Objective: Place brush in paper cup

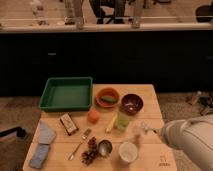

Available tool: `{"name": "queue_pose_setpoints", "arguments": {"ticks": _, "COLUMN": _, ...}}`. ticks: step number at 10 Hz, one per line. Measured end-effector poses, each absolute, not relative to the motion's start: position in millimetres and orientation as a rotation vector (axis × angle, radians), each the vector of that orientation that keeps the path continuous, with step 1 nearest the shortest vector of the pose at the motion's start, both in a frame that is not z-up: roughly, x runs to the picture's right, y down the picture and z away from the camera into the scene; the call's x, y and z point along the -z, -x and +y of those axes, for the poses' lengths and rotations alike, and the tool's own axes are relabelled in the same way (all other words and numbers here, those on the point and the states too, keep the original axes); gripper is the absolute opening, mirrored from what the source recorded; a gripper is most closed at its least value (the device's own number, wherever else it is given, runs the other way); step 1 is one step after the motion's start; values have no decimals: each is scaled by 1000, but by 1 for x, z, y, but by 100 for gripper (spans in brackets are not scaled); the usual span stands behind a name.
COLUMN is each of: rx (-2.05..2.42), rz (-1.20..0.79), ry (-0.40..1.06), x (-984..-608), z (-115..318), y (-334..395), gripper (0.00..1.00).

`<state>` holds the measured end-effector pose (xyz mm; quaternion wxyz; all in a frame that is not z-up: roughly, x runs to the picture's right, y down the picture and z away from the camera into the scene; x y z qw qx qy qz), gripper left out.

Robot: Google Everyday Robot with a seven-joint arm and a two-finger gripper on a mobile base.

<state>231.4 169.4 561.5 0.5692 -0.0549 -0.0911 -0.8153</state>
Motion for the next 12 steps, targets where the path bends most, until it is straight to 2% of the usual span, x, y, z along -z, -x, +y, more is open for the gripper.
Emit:
{"name": "queue_pose_setpoints", "arguments": {"ticks": 6, "rx": 1971, "rz": -194, "ry": 78, "x": -531, "z": 172, "y": -228, "gripper": 0}}
{"name": "queue_pose_setpoints", "arguments": {"ticks": 12, "rx": 1998, "rz": -193, "ry": 56, "x": -518, "z": 179, "y": -225, "gripper": 0}}
